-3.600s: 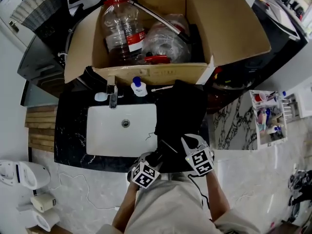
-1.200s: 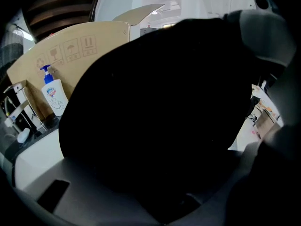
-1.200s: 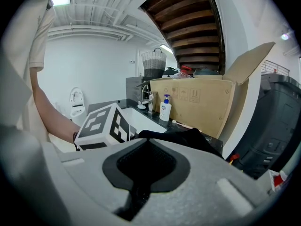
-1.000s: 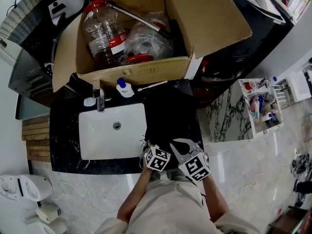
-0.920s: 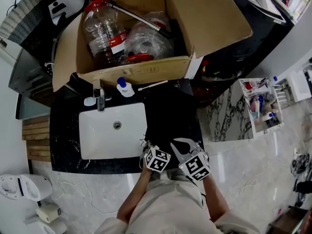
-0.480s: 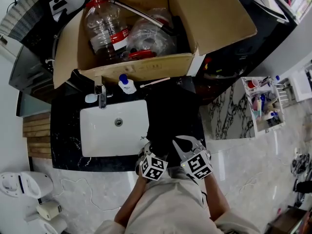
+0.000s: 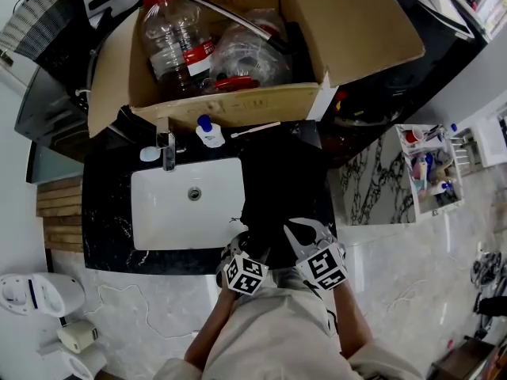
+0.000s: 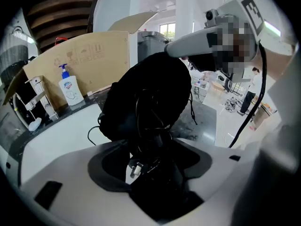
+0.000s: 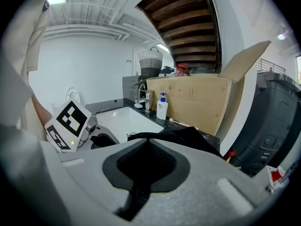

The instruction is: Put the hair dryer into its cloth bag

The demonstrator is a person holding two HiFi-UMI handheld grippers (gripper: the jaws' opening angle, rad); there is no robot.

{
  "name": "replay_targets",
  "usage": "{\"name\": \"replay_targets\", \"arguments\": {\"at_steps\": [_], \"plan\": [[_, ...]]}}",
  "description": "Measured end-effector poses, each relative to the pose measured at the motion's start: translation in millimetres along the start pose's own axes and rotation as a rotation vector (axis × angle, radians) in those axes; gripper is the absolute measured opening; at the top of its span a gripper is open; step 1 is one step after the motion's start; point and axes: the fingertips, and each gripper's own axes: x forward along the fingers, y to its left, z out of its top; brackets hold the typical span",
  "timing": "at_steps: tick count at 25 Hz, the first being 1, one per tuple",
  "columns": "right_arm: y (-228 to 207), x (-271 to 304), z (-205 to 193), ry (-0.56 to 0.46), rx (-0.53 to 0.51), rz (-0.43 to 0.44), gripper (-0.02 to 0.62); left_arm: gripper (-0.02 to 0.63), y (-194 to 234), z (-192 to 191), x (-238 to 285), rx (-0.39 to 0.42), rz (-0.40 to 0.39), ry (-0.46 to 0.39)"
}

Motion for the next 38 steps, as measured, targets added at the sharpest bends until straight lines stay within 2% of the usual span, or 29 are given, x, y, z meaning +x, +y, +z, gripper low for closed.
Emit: {"name": "replay_targets", "arguments": {"at_steps": [2, 5, 7, 11, 17, 22, 38], "plan": [[0, 0, 0, 0.003, 0.005, -0.004, 0.015, 0.268, -1, 1, 0, 0.026, -0.001, -0.001], [2, -1, -1, 0.009, 0.006, -0.005, 0.015, 0.188, -5, 5, -3, 0.084, 0.012, 0.0], [3, -1, -2, 0.012, 0.004, -0.003, 0.015, 0.133, -7, 7, -4, 0.092, 0.023, -0.004], [4, 0, 0, 0.003, -0.004, -0.003, 0.015, 0.127, -5, 8, -5, 0.068, 0.016, -0.018], [4, -1, 3, -0.003, -0.005, 0.002, 0.014, 0.074, -1, 21, -8, 0.103, 0.054, -0.055], [6, -2, 6, -0.007, -0.003, 0.007, 0.015, 0.075, -2, 30, -1, 0.085, 0.034, -0.071], [8, -8, 9, -0.021, 0.011, 0.017, 0.015, 0.074, 10, 73, 29, 0.082, 0.042, -0.108]]}}
